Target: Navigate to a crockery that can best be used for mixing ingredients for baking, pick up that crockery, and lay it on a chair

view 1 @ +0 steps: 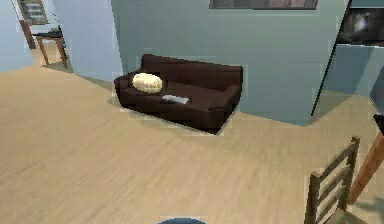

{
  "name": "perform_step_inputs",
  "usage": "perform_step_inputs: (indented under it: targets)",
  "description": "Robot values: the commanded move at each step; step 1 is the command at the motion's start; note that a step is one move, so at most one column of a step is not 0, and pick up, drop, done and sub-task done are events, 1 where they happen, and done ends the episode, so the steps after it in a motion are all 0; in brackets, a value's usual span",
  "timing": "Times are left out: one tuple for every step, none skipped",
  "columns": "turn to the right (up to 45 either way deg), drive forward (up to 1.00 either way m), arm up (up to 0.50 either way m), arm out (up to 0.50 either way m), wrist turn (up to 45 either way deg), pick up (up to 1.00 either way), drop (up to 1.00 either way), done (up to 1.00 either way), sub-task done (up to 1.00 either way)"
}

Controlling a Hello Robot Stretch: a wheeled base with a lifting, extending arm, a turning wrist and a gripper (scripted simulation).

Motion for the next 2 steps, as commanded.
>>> perform_step_inputs:
  targets:
    - [0.0, 0.15, 0.00, 0.00, 0.0, 0.00, 0.00, 0.00, 0.00]
    - [45.0, 0.00, 0.00, 0.00, 0.0, 0.00, 0.00, 0.00, 0.00]
